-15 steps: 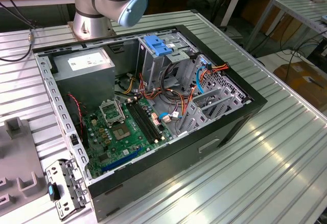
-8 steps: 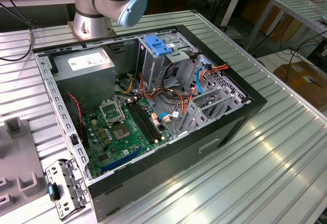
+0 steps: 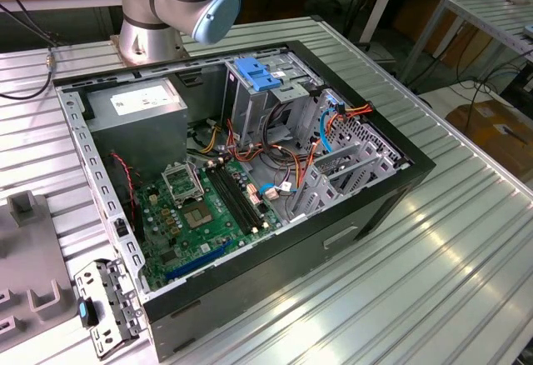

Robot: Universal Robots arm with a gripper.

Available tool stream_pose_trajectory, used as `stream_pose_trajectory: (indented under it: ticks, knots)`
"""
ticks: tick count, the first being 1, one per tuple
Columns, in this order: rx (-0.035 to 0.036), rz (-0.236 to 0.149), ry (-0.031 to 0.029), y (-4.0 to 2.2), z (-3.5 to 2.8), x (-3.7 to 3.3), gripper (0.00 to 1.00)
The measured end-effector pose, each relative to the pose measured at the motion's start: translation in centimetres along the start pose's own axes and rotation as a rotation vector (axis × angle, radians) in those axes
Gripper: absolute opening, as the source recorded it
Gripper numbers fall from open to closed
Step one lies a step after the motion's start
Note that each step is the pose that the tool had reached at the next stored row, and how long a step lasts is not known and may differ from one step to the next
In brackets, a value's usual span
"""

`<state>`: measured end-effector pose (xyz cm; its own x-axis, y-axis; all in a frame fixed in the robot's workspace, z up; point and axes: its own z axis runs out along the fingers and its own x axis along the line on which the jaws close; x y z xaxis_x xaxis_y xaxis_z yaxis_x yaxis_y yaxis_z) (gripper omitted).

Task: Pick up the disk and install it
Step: 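Pick up the disk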

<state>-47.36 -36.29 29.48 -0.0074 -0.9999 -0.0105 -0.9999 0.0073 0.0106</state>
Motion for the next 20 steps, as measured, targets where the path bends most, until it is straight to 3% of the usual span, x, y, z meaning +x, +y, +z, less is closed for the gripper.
stream_pose_trajectory:
  ticks: [3,4,20]
  knots:
    - [0.0,0.0,0.0,0.0,0.0,0.0,0.44]
    - [0.0,0.0,0.0,0.0,0.0,0.0,0.38]
    - [0.0001,0.0,-0.0003,0.0,-0.03,0.0,0.37]
